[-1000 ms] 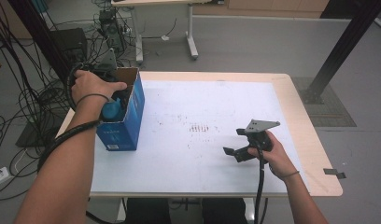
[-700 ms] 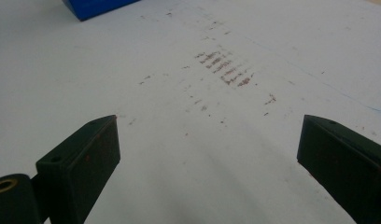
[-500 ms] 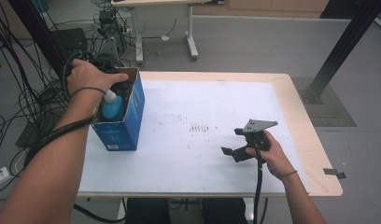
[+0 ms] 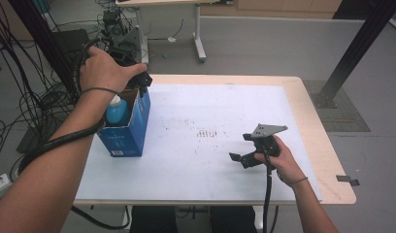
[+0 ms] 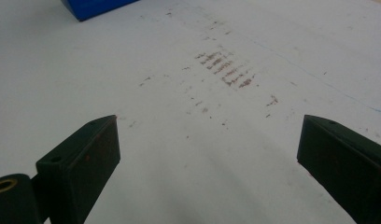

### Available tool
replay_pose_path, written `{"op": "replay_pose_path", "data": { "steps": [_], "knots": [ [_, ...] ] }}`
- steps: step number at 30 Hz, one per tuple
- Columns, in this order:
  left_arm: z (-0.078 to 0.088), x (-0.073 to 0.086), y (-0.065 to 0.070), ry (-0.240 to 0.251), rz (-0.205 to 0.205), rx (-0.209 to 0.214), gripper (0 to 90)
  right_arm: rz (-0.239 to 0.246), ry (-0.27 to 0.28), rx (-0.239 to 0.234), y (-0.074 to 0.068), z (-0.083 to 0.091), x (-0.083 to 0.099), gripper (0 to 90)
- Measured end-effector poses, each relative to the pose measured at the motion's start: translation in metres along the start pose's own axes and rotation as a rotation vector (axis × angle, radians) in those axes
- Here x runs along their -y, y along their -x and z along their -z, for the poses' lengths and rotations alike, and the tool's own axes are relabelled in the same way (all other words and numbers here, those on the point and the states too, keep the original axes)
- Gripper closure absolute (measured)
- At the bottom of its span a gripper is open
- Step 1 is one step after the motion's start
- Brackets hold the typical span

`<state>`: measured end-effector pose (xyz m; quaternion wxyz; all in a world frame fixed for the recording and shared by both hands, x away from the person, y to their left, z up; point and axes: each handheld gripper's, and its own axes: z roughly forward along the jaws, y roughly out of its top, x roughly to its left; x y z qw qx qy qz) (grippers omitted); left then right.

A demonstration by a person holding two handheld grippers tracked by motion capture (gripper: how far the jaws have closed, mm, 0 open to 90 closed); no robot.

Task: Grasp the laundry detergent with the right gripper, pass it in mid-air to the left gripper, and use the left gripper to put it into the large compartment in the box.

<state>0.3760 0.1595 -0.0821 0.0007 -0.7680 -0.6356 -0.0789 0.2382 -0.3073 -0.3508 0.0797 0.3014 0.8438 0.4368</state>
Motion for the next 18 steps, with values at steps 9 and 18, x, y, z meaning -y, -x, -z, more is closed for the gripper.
{"op": "replay_pose_path", "data": {
  "steps": [9, 18],
  "knots": [
    [0.011, 0.009, 0.028, 0.054, -0.127, 0.03, 6.7, -0.01, 0.002, 0.013, 0.001, 0.003, -0.002, 5.9],
    [0.017, 0.026, 0.053, 0.135, -0.256, 0.072, 6.6, -0.012, -0.009, 0.026, 0.001, 0.008, -0.004, 5.9]
  ]
}}
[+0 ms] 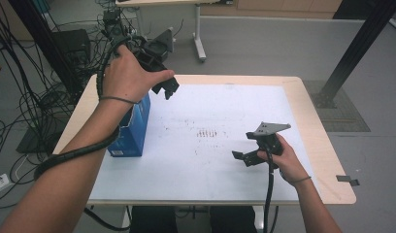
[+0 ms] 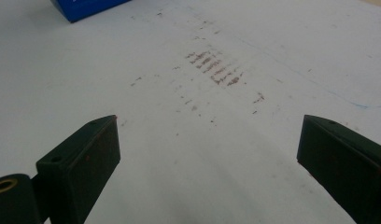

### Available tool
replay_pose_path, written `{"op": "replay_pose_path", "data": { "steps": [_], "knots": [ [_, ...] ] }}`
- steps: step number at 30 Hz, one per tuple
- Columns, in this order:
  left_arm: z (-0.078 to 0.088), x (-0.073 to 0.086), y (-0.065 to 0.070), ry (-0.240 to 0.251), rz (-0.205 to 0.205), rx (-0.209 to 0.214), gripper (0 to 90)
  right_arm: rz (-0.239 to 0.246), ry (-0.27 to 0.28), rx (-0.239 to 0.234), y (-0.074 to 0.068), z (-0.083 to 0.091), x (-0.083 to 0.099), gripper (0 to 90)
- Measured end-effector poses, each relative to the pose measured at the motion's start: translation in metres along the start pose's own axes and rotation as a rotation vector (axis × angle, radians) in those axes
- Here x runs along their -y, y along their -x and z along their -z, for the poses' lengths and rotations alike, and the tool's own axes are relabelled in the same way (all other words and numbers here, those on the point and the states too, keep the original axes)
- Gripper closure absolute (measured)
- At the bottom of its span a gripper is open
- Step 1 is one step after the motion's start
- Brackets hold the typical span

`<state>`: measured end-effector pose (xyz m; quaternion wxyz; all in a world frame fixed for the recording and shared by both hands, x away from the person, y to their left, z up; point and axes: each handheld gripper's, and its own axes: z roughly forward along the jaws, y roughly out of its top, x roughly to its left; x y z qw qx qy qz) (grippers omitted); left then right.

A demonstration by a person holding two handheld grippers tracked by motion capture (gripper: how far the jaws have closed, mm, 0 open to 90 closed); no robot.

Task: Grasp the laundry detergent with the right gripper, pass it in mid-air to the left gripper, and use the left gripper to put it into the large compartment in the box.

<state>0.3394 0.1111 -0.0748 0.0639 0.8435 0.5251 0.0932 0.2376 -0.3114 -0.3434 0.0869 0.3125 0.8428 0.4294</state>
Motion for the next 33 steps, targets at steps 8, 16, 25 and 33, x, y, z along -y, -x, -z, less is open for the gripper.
{"op": "replay_pose_path", "data": {
  "steps": [8, 16, 25, 33],
  "knots": [
    [-0.021, 0.005, 0.026, 0.001, -0.072, 0.063, 6.5, 0.005, -0.015, 0.024, 0.001, 0.008, -0.006, 5.9],
    [-0.05, 0.015, 0.043, -0.003, -0.107, 0.11, 6.8, -0.004, -0.01, 0.05, 0.003, 0.018, -0.012, 5.9],
    [-0.089, 0.027, 0.072, -0.021, -0.151, 0.129, 6.7, -0.005, -0.007, 0.068, 0.003, 0.022, -0.02, 5.9],
    [-0.12, 0.033, 0.084, -0.047, -0.147, 0.14, 6.8, -0.001, -0.003, 0.079, 0.004, 0.026, -0.029, 5.8]
  ]
}}
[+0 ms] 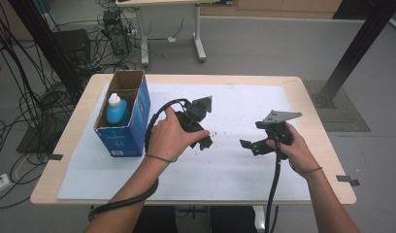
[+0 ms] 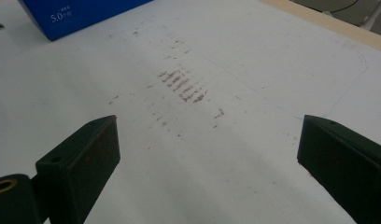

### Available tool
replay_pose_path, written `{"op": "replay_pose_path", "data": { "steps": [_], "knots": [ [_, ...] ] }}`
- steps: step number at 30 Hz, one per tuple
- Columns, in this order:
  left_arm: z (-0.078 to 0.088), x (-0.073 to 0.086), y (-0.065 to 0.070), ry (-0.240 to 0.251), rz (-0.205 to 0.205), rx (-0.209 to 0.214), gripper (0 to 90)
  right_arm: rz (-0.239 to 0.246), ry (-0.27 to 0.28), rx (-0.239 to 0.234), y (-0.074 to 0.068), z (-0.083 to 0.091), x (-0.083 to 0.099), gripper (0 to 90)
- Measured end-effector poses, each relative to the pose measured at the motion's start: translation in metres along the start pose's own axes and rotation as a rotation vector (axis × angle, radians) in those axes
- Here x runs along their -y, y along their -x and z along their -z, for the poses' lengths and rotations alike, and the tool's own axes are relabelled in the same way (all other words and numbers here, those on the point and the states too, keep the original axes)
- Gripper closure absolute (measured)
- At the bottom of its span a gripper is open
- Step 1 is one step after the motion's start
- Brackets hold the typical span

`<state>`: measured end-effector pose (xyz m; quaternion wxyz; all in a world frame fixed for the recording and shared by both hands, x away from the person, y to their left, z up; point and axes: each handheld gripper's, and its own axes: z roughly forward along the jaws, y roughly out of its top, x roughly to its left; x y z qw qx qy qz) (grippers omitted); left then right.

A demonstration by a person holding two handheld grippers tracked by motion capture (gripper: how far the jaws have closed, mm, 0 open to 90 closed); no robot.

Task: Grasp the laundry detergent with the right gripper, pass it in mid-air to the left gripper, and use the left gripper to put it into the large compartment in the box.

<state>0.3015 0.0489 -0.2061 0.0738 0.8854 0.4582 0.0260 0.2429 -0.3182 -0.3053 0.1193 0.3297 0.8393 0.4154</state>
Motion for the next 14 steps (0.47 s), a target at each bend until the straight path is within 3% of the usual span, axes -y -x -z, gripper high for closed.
{"op": "replay_pose_path", "data": {
  "steps": [2, 6, 14],
  "knots": [
    [-0.012, 0.001, 0.004, -0.008, 0.004, 0.011, 6.8, -0.003, -0.002, 0.011, 0.001, 0.0, -0.001, 5.8],
    [-0.022, 0.0, 0.005, -0.026, -0.007, 0.026, 6.9, -0.004, -0.011, 0.018, 0.002, 0.0, -0.002, 5.7],
    [-0.031, 0.002, 0.008, -0.016, 0.001, 0.043, 6.9, -0.013, -0.014, 0.027, 0.002, 0.0, -0.001, 5.8]
  ]
}}
